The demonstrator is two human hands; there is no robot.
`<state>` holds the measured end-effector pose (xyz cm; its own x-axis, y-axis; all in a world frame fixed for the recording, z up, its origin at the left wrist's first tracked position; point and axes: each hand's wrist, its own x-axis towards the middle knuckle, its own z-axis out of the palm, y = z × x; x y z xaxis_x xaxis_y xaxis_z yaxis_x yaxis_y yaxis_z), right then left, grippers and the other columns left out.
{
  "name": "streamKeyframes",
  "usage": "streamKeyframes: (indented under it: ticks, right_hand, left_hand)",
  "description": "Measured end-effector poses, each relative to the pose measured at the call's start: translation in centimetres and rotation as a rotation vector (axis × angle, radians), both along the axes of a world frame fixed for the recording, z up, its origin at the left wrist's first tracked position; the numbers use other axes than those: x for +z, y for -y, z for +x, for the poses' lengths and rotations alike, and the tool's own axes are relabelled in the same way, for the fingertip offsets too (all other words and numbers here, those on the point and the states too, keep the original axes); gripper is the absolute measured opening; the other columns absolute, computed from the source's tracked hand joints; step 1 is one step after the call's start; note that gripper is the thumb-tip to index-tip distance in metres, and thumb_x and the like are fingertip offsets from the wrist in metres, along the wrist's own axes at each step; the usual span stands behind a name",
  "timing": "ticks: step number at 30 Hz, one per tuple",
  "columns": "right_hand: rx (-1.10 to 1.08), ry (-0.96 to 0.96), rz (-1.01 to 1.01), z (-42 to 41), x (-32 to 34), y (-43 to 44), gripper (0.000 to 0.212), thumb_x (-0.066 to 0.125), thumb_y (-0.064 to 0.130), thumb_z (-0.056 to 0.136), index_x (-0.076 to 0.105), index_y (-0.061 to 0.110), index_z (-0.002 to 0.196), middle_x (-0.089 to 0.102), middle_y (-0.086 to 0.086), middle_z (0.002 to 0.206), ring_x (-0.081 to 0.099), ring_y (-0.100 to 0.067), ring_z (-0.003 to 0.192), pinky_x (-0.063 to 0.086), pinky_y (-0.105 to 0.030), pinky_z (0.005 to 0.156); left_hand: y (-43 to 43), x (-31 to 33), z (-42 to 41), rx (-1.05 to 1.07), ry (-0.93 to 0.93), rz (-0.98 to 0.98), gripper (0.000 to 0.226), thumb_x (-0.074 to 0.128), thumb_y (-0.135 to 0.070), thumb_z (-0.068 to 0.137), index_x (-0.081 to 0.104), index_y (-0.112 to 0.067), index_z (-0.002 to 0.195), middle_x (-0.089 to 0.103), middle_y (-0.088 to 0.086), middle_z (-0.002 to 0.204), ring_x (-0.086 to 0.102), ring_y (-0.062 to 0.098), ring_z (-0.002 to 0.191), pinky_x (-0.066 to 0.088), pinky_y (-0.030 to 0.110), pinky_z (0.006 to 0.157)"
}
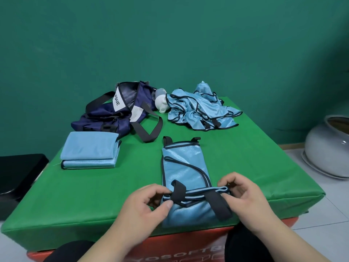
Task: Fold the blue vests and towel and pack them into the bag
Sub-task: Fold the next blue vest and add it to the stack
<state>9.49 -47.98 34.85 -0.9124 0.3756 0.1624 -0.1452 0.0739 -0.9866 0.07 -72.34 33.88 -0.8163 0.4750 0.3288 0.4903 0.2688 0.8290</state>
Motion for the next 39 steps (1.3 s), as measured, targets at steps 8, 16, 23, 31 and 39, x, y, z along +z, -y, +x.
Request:
streamKeyframes:
  ticks: [8, 16, 23, 31, 39]
  right_hand:
    - [-0.070, 0.090, 0.009, -10.7, 1.3, -2.9, 0.032, 0.062, -0.019, 0.083, 0.063, 0.013, 0.077, 0.065, 0.001, 0.069, 0.055, -0.014, 0.065, 0.046, -0.026, 0.061]
    - [-0.199, 0.312, 0.168, -20.9, -0.9, -6.5, 0.020, 0.070, -0.002, 0.081, 0.068, 0.018, 0.080, 0.068, -0.006, 0.077, 0.062, -0.018, 0.062, 0.057, -0.041, 0.063]
    - [-0.217, 0.405, 0.384, -22.8, -2.8, -7.9, 0.017, 0.076, 0.018, 0.083, 0.064, 0.026, 0.092, 0.069, 0.003, 0.091, 0.057, -0.013, 0.063, 0.050, -0.029, 0.059]
    - [-0.229, 0.079, 0.754, -18.0, -2.6, -6.3, 0.009, 0.064, 0.027, 0.087, 0.062, 0.027, 0.078, 0.061, 0.012, 0.082, 0.055, -0.004, 0.082, 0.042, -0.021, 0.072]
    - [0.245, 0.349, 1.337, -20.3, -4.3, -6.4, 0.076, 0.038, 0.063, 0.096, 0.019, 0.025, 0.159, 0.008, 0.007, 0.167, -0.003, -0.014, 0.154, 0.002, -0.037, 0.125]
  left_hand:
    - [-4.0, 2.3, -8.6, 0.150, -0.002, -0.134, 0.013, 0.074, -0.027, 0.085, 0.070, -0.039, 0.082, 0.067, -0.019, 0.082, 0.059, 0.015, 0.067, 0.044, 0.015, 0.060]
    - [-8.8, 1.2, -18.4, 0.196, 0.024, -0.332, 0.011, 0.064, -0.037, 0.092, 0.070, -0.033, 0.083, 0.070, -0.012, 0.076, 0.060, 0.002, 0.071, 0.041, 0.013, 0.058]
    - [-9.4, -2.1, -21.5, 0.317, -0.045, -0.421, 0.029, 0.058, -0.039, 0.095, 0.066, -0.026, 0.120, 0.057, -0.011, 0.098, 0.052, 0.014, 0.101, 0.046, 0.037, 0.094]
    - [-8.5, -3.4, -16.8, -0.054, -0.627, -0.427, 0.026, 0.053, -0.049, 0.089, 0.065, -0.030, 0.101, 0.055, -0.014, 0.103, 0.051, 0.010, 0.104, 0.044, 0.031, 0.089]
    - [-9.4, -3.5, -20.0, -0.226, -0.399, -0.992, 0.099, 0.010, -0.085, 0.077, 0.006, -0.028, 0.159, -0.009, -0.011, 0.166, -0.017, 0.003, 0.149, -0.010, 0.041, 0.123]
